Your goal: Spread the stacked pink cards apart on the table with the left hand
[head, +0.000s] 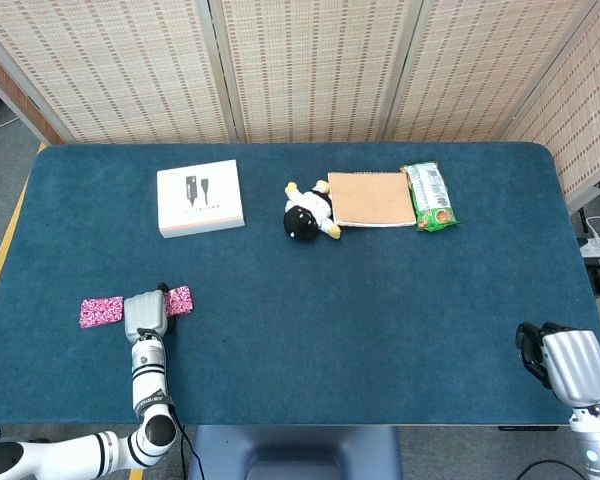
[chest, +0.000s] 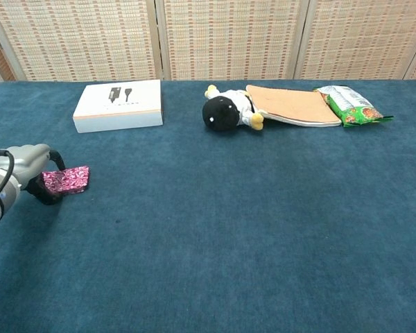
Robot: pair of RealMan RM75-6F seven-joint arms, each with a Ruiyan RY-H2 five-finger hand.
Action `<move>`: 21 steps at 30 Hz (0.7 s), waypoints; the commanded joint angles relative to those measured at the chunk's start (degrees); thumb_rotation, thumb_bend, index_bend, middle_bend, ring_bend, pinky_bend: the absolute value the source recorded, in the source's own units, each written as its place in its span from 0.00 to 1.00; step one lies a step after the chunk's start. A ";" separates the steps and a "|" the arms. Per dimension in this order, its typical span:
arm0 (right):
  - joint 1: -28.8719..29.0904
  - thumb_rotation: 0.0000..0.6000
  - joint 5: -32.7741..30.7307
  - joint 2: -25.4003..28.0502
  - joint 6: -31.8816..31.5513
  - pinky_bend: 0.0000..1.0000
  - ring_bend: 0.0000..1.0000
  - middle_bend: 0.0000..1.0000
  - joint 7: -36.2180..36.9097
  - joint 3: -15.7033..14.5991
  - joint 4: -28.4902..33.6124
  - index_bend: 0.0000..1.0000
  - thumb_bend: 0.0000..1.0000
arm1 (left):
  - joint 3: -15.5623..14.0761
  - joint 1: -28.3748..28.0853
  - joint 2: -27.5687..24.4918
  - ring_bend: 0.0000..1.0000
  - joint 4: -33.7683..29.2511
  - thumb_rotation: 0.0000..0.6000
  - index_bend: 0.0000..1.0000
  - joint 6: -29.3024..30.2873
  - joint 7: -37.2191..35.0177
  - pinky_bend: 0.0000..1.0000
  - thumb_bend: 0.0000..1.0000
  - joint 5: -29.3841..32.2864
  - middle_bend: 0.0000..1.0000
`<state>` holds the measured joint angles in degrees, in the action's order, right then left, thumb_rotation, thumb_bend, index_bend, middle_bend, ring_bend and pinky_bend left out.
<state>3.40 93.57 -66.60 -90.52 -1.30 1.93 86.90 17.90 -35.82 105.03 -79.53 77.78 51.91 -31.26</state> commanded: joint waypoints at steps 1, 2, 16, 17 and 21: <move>-0.01 1.00 -0.01 0.00 -0.03 0.83 0.70 0.82 0.03 0.02 0.00 1.00 0.47 | 0.02 0.04 0.01 1.00 0.11 1.00 0.29 -0.05 -0.18 1.00 0.37 -0.06 1.00; 0.00 1.00 -0.02 -0.01 -0.04 0.83 0.70 0.82 0.03 0.03 -0.02 1.00 0.47 | 0.03 0.07 0.02 1.00 0.15 1.00 0.30 0.00 -0.34 1.00 0.37 -0.18 1.00; 0.01 1.00 -0.05 0.09 -0.03 0.83 0.70 0.82 0.22 0.04 0.04 1.00 0.47 | -2.68 3.30 -4.14 1.00 -6.28 1.00 0.39 2.05 -4.90 1.00 0.37 -6.04 1.00; 0.00 1.00 -0.06 0.10 -0.04 0.83 0.70 0.82 0.25 0.04 0.05 1.00 0.47 | -3.08 3.69 -4.70 1.00 -6.89 1.00 0.39 2.21 -5.26 1.00 0.37 -6.55 1.00; -0.01 1.00 -0.05 0.14 -0.07 0.83 0.70 0.82 0.30 0.05 0.08 1.00 0.47 | -3.98 4.78 -6.22 1.00 -8.42 1.00 0.40 2.72 -6.25 1.00 0.37 -7.69 1.00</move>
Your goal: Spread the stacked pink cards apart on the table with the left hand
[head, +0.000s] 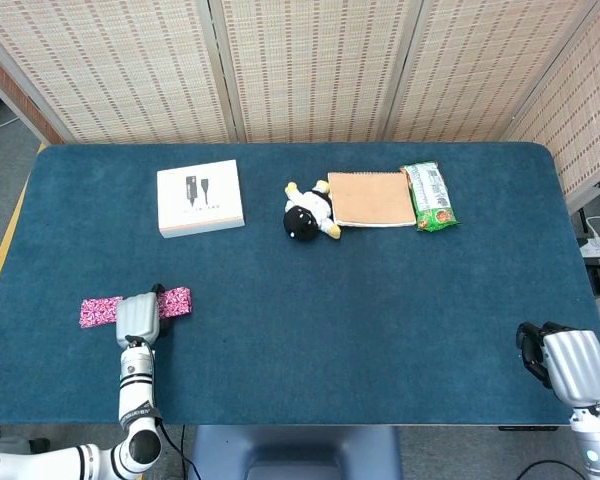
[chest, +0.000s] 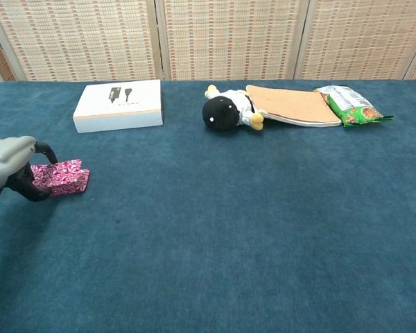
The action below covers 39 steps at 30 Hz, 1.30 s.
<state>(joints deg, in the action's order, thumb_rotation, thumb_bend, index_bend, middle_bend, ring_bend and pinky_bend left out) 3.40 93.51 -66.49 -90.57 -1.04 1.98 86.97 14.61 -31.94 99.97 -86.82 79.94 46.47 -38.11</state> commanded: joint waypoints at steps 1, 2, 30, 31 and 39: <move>0.01 1.00 0.01 0.02 -0.05 0.83 0.70 0.82 0.07 0.05 0.02 1.00 0.47 | -1.32 1.73 -2.34 1.00 -2.31 1.00 0.41 0.89 -1.66 1.00 0.37 -1.66 1.00; 0.00 1.00 -0.05 -0.01 -0.07 0.83 0.70 0.82 0.08 0.08 0.02 1.00 0.47 | -1.88 2.45 -3.46 1.00 -3.29 1.00 0.41 1.11 -2.42 1.00 0.37 -2.41 1.00; 0.03 1.00 -0.20 -0.60 0.16 0.83 0.70 0.82 -0.90 0.08 -0.09 1.00 0.47 | -9.96 15.02 -13.38 1.00 1.45 1.00 0.40 -3.07 -15.75 1.00 0.38 -8.82 1.00; 0.02 1.00 -0.14 -0.62 0.14 0.83 0.70 0.82 -0.96 0.05 -0.08 1.00 0.47 | -9.95 15.08 -12.99 1.00 2.13 1.00 0.39 -3.41 -15.54 1.00 0.38 -8.59 1.00; 0.01 1.00 -0.23 -0.73 0.11 0.83 0.70 0.82 -1.06 0.10 -0.14 1.00 0.47 | -9.40 15.66 -12.27 1.00 2.88 1.00 0.18 -3.55 -14.73 1.00 0.37 -8.52 1.00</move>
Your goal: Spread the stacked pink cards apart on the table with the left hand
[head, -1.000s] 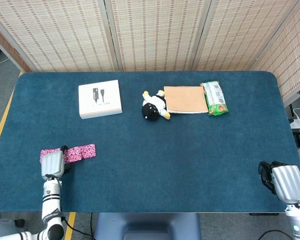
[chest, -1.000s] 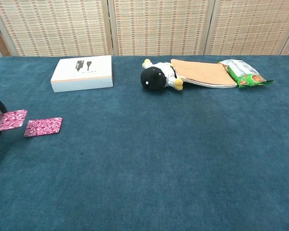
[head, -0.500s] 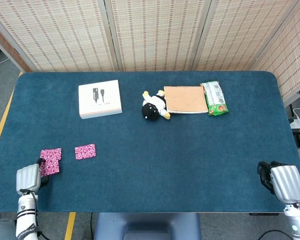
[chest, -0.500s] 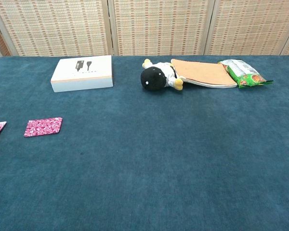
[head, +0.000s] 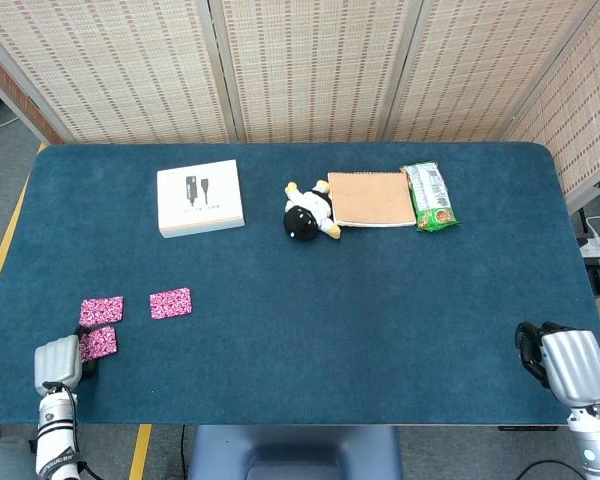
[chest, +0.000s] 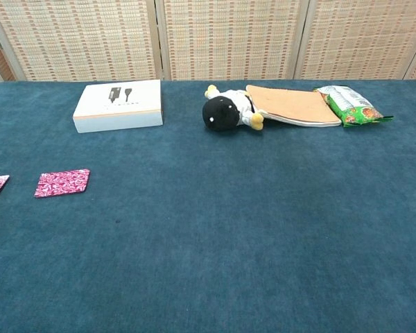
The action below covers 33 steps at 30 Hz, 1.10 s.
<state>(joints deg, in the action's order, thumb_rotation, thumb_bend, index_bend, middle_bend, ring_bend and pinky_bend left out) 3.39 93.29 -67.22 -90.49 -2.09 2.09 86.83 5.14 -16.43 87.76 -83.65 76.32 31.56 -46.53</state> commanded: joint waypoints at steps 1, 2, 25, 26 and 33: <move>0.02 1.00 -0.01 0.02 0.07 0.83 0.70 0.82 -0.03 -0.02 0.01 1.00 0.47 | 0.13 0.28 -0.14 1.00 -0.60 1.00 0.16 0.19 0.18 1.00 0.37 -0.25 1.00; 0.03 1.00 0.00 0.02 0.09 0.83 0.70 0.82 -0.06 -0.03 0.01 1.00 0.47 | 0.10 0.38 -0.22 1.00 -0.81 1.00 0.15 0.28 0.32 1.00 0.37 -0.39 1.00; 0.29 1.00 -0.94 -0.78 0.56 0.83 0.70 0.82 -1.15 0.52 -0.26 1.00 0.47 | -3.83 4.42 -12.44 0.46 -3.91 1.00 0.28 9.71 -31.04 0.46 0.35 -36.27 0.42; 0.25 1.00 -1.10 -0.88 0.51 0.83 0.70 0.82 -1.27 0.59 -0.25 1.00 0.47 | -3.92 4.62 -12.22 0.42 -2.36 1.00 0.28 10.86 -32.31 0.44 0.35 -37.78 0.39; 0.33 1.00 -1.64 -1.69 0.55 0.83 0.70 0.82 -2.52 0.96 -0.60 1.00 0.47 | -3.70 6.00 -10.28 0.34 4.27 1.00 0.26 15.77 -34.36 0.37 0.35 -42.22 0.34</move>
